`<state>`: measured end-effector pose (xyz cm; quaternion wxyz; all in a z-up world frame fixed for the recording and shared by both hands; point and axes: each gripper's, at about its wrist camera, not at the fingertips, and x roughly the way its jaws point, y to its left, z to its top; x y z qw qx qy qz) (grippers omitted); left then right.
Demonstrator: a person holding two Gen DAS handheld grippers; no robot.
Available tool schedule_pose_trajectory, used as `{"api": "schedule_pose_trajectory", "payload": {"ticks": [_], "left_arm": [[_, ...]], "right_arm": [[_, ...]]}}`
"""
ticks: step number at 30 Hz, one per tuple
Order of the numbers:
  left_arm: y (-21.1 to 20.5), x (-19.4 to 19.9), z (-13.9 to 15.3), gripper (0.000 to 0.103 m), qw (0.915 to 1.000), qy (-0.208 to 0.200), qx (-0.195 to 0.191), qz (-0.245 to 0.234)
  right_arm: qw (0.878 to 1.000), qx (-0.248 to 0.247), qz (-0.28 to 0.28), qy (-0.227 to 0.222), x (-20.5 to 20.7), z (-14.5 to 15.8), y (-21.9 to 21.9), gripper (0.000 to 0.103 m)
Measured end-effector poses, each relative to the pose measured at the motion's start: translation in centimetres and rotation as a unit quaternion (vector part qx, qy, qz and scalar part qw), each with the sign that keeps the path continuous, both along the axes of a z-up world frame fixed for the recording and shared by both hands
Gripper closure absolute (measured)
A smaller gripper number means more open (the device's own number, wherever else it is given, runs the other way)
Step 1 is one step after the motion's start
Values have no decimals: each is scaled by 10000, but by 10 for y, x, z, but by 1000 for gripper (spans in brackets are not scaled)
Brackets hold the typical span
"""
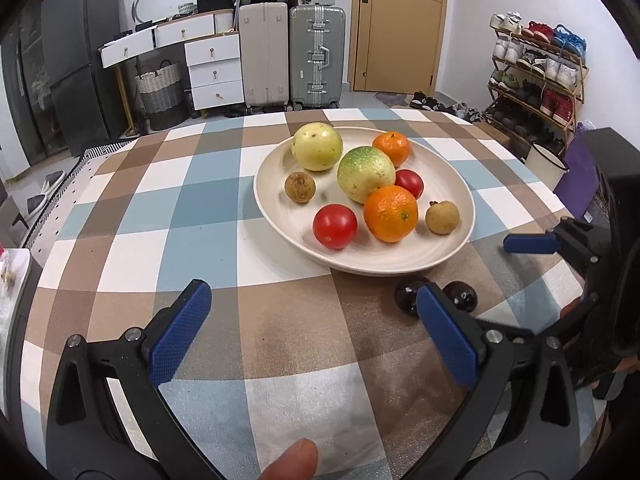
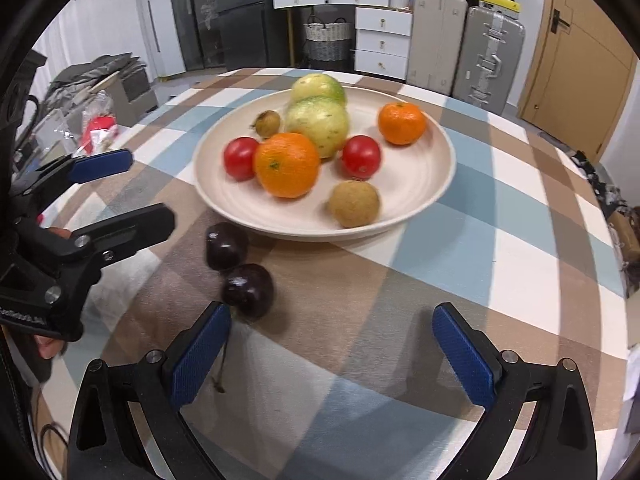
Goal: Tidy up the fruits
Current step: 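Move both grippers back toward the two dark plums on the table, then grasp a dark plum with the right gripper while the left gripper grasps the other plum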
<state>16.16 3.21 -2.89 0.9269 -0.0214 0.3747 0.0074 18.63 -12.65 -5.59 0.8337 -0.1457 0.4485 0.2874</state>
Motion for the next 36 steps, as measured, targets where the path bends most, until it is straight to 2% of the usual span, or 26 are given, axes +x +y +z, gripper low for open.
{"api": "schedule_pose_trajectory", "payload": {"ticks": [5, 9, 13, 17, 20, 23, 29, 31, 36], "left_arm": [[-3, -2, 1, 1, 9998, -73, -127, -144], [-6, -3, 2, 1, 9998, -138, -52, -118], [-9, -3, 0, 1, 9994, 51, -143, -311], [-14, -3, -1, 1, 9993, 119, 2, -355], [-13, -3, 0, 1, 9991, 128, -26, -402], [-12, -3, -1, 1, 9988, 135, -121, -463], [-19, -9, 1, 1, 9980, -49, 56, -629], [-21, -11, 2, 2, 9977, -67, 74, -674], [-22, -13, 2, 2, 9975, -65, 61, -695]], "right_arm": [[9999, -15, -109, -21, 6, 0, -10, 1], [9997, 20, -242, -2, 11, 1, -18, 1], [9998, 121, -135, 30, 10, 3, -17, 1], [9998, 130, 142, 11, 2, 4, -6, 1], [9994, 114, 319, -8, -3, 5, 2, 3], [9988, 85, 482, 4, -8, 4, 9, 20], [9974, 99, 714, -57, -14, 5, 17, 32], [9965, 137, 824, -94, -17, 7, 17, 46], [9949, 185, 982, -123, -23, 9, 19, 68]]}}
